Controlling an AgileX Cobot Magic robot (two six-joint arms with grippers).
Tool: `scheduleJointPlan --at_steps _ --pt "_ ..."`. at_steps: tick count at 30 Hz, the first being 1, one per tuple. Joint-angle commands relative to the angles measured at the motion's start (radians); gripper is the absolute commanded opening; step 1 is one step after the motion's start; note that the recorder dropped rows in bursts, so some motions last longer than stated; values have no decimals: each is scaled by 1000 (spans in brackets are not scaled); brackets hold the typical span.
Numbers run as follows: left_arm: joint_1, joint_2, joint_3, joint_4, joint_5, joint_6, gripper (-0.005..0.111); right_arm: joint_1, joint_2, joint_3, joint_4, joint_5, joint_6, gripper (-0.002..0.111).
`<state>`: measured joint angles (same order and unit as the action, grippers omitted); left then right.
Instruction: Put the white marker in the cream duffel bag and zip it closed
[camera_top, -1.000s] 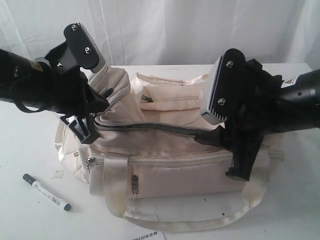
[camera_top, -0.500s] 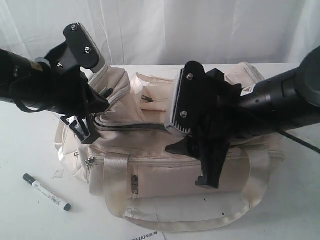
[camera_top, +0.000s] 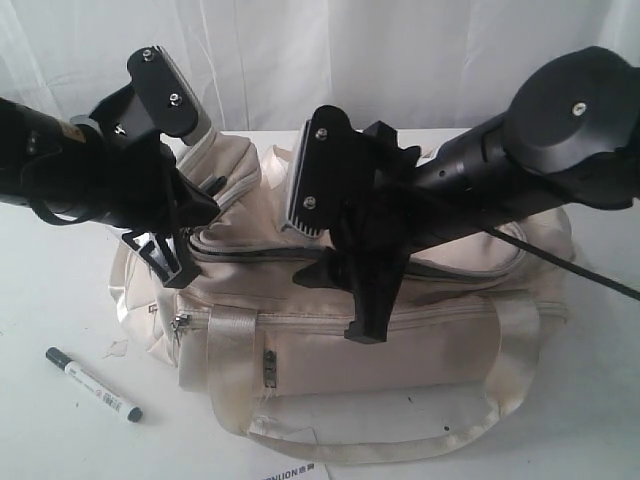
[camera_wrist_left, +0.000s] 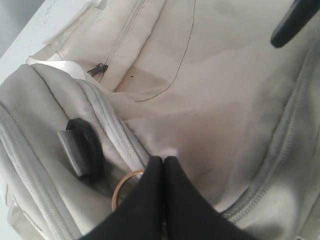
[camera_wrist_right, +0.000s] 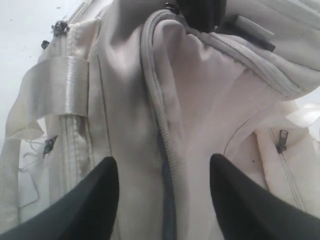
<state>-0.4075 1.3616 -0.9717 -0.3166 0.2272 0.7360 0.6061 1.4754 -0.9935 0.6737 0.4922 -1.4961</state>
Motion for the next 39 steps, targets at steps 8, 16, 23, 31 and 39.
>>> scheduleJointPlan --at_steps 8,16,23,31,39 --pt "-7 -1 5 -20 7 -4 0 3 111 -64 10 -8 -27 51" --pt "-7 -1 5 -20 5 -4 0 3 121 -64 10 -47 -25 11" --pt "-7 -1 5 -20 -51 -4 0 3 121 -64 8 -10 -9 0" --pt "8 -1 5 19 -80 28 0 3 115 -64 7 33 -9 0" --pt "27 35 5 19 -190 23 0 3 97 -64 4 45 14 0"
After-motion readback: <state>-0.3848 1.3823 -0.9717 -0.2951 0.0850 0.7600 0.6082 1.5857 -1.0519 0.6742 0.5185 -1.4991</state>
